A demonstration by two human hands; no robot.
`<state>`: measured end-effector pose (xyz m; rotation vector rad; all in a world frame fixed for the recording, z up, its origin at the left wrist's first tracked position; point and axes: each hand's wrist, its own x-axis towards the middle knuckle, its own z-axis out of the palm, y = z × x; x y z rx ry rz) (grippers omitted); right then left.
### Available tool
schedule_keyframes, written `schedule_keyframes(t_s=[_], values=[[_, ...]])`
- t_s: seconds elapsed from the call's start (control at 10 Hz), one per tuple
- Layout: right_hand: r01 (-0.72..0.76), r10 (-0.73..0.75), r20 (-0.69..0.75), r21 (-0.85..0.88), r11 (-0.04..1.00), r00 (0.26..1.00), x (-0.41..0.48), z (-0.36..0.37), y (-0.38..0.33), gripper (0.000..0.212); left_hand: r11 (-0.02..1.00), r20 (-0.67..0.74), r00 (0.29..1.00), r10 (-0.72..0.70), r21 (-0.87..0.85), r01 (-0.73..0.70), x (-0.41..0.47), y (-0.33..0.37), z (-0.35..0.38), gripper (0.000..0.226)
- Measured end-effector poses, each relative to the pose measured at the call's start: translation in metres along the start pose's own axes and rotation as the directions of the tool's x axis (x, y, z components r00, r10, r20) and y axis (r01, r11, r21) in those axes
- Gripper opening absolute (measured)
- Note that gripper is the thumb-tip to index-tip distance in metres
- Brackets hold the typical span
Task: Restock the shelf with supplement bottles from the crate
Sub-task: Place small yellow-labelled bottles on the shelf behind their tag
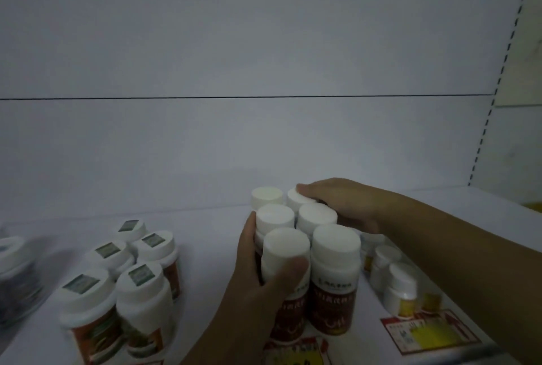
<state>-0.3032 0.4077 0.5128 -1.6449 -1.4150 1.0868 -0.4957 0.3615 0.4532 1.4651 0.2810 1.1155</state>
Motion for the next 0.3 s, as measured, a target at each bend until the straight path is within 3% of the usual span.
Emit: schedule_keyframes(t_s=[0.1, 0.2, 0.3], values=[[-0.009, 0.009, -0.007, 0.085, 0.996, 1.000, -0.004, 0.001, 0.002, 0.035, 1.000, 0.011, 1.000, -0.019, -0.007, 0.019, -0.002, -0.003, -0.003, 0.062], [-0.018, 0.024, -0.055, 0.115, 0.993, 0.998, -0.006, -0.003, 0.002, 0.047, 0.995, -0.004, 0.996, -0.095, 0.019, 0.095, 0.001, -0.001, -0.003, 0.100], [0.015, -0.003, -0.126, 0.096, 0.995, 0.992, -0.015, -0.010, 0.000, 0.053, 0.983, -0.234, 0.966, -0.109, 0.117, 0.140, 0.015, 0.004, 0.000, 0.104]])
